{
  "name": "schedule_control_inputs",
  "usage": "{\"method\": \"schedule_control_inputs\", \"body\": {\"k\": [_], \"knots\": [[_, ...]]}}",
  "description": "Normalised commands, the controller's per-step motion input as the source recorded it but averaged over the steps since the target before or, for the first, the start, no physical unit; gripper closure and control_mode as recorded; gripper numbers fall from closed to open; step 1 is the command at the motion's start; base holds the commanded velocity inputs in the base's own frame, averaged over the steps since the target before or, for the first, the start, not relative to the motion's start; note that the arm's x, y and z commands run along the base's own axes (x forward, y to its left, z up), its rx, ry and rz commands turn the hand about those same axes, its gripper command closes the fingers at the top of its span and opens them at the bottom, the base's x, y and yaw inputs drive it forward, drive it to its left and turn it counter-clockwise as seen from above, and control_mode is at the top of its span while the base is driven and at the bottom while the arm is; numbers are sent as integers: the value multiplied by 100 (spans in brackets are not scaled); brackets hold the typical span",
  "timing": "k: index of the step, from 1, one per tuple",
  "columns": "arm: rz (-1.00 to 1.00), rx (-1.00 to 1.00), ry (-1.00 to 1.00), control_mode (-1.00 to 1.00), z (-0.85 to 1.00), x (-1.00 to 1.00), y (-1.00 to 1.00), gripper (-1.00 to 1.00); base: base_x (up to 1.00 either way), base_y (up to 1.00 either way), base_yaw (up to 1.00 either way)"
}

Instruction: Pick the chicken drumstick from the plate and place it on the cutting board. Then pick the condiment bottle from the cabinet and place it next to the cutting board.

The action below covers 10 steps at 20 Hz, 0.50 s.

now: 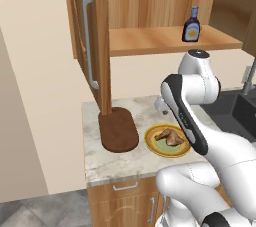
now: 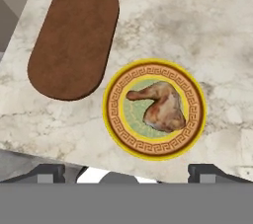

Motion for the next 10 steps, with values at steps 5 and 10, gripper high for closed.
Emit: {"method": "schedule_control_inputs", "body": {"k": [5, 10], "knots": [[6, -6, 2, -100, -13, -5, 0, -100, 0, 0, 0], [12, 0, 0, -100, -6, -1, 0, -100, 0, 0, 0]]}}
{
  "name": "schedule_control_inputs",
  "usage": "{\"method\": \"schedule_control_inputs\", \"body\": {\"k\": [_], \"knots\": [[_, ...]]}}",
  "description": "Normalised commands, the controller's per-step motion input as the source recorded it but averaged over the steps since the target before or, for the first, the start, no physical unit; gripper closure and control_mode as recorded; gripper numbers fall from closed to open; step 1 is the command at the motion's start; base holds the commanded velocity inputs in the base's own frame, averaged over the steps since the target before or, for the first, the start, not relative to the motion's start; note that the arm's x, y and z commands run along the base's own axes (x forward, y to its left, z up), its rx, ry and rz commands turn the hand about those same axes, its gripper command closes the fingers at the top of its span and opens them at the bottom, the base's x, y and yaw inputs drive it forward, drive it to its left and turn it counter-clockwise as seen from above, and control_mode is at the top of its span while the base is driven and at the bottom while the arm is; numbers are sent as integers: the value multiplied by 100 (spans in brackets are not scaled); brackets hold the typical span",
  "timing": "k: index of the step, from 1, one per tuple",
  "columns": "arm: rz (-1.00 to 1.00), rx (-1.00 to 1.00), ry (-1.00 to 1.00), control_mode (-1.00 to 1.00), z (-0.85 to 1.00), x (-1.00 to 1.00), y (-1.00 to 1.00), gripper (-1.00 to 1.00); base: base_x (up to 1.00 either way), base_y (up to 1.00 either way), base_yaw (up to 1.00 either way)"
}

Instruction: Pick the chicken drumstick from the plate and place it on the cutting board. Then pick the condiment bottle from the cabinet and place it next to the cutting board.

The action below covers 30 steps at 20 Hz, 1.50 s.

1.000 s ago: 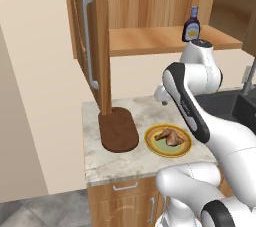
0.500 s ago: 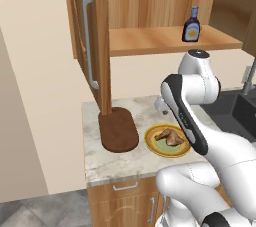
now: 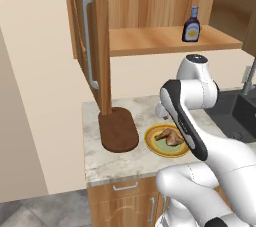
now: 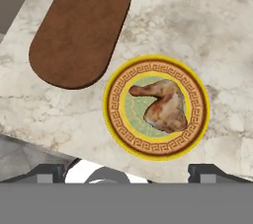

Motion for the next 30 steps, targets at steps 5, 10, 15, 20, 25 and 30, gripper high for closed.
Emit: {"method": "schedule_control_inputs", "body": {"k": [5, 10, 15, 20, 25, 30], "knots": [[13, 0, 0, -100, -7, 0, 0, -100, 0, 0, 0], [14, 0, 0, -100, -14, 0, 0, -100, 0, 0, 0], [16, -4, 0, -100, -25, 0, 0, -100, 0, 0, 0], [15, -7, 0, -100, -29, 0, 0, -100, 0, 0, 0], [13, -7, 0, -100, -26, 0, 0, -100, 0, 0, 0], [10, -4, 0, -100, -18, 3, -1, -100, 0, 0, 0]]}}
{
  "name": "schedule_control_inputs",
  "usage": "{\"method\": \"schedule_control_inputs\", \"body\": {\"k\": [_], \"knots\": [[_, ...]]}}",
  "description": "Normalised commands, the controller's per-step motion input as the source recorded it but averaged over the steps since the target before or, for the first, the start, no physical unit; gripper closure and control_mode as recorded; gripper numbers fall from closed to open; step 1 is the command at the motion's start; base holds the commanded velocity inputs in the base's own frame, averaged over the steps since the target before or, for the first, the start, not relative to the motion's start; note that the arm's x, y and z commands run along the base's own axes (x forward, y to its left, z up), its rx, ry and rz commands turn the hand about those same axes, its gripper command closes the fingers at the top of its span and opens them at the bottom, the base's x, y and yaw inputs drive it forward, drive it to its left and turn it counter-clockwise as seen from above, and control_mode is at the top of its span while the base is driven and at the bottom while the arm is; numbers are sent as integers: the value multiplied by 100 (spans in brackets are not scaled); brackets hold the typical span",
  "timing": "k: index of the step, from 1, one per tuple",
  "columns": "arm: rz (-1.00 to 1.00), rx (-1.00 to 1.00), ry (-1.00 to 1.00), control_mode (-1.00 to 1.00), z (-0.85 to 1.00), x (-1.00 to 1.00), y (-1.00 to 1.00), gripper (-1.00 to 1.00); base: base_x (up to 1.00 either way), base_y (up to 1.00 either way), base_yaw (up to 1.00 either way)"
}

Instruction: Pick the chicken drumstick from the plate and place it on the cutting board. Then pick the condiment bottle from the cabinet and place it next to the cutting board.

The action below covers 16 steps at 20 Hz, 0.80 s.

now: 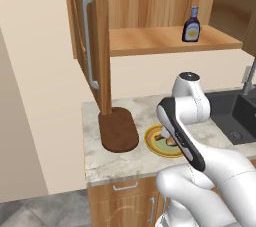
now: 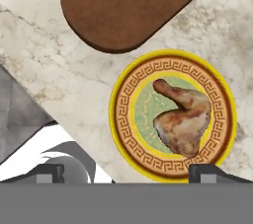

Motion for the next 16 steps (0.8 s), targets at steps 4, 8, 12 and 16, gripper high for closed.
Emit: {"method": "schedule_control_inputs", "body": {"k": [4, 8, 12, 16], "knots": [[6, -2, 0, -100, -11, 4, -4, -100, 0, 0, 0], [5, -1, 0, -100, -12, 4, -4, -100, 0, 0, 0], [6, 0, 0, -100, -15, 10, -3, -100, 0, 0, 0], [7, 0, 0, -100, -16, 20, -2, -100, 0, 0, 0]]}}
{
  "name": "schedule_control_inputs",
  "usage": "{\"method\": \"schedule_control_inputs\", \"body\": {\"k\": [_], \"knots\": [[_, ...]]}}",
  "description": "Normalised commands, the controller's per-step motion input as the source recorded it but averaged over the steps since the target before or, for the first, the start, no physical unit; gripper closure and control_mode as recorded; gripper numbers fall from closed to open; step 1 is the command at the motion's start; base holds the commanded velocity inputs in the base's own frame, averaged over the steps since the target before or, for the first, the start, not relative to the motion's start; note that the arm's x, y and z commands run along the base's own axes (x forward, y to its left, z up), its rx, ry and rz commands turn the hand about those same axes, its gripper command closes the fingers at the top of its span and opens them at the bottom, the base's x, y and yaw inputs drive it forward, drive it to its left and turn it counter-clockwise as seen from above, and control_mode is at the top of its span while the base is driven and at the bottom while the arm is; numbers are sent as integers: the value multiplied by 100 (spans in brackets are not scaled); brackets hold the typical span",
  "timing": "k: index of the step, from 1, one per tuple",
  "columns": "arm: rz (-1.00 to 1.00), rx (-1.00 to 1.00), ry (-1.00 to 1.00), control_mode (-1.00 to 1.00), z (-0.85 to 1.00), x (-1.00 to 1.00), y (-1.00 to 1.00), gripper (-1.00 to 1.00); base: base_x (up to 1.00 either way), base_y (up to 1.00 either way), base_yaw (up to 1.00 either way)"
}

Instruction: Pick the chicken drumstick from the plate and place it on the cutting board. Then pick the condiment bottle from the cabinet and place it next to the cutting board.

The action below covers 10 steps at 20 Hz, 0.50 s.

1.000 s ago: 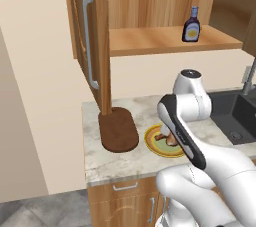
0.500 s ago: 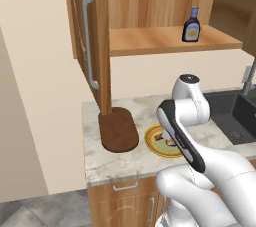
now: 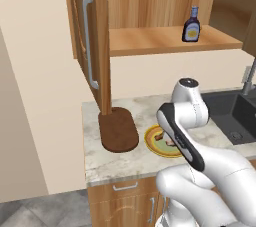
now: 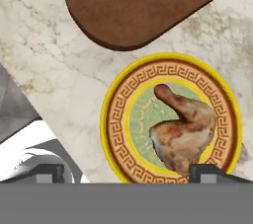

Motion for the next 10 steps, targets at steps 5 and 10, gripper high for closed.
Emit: {"method": "schedule_control_inputs", "body": {"k": [5, 10], "knots": [[7, 0, 0, -100, -21, 27, 0, -100, 0, 0, 0], [6, -1, 0, -100, -20, 29, 0, -100, 0, 0, 0]]}}
